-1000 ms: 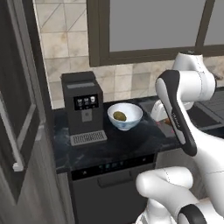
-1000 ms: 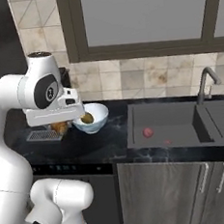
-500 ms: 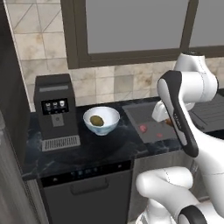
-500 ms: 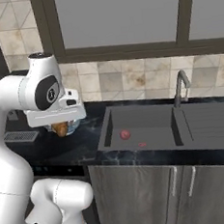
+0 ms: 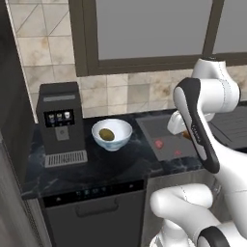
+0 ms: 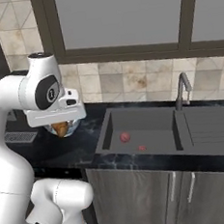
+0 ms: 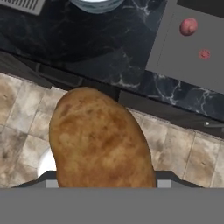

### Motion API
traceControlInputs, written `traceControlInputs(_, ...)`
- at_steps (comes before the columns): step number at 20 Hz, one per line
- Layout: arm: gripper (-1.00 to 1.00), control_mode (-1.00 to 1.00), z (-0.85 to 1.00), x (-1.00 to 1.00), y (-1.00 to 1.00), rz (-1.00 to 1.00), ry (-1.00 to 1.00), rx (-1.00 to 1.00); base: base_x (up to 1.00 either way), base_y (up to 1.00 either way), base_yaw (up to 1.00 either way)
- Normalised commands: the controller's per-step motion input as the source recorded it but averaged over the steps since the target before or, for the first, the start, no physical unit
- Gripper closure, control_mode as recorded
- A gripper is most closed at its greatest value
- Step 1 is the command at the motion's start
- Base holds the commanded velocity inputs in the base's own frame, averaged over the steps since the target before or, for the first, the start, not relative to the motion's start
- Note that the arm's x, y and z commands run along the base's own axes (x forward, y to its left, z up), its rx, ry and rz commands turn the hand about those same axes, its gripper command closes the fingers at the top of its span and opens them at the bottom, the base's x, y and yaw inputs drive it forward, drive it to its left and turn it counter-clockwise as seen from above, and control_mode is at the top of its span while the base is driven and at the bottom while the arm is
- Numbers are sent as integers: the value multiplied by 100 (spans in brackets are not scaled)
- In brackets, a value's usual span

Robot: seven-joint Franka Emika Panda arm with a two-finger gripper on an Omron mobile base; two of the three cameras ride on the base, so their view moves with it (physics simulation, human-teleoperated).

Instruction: Pick the potatos from the cabinet and place them in one bowl. Pick the onion from the sink and place it in the other bowl.

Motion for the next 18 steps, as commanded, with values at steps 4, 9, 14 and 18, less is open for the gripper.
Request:
traceControlInputs(4,100,100,0,0,0,0,0,0,53,-9,1)
traceControlInputs(9,100,100,0,0,0,0,0,0,50,-20,0)
traceControlInputs(14,100,100,0,0,0,0,0,0,42,-19,0)
traceControlInputs(18,100,100,0,0,0,0,0,0,40,-4,0)
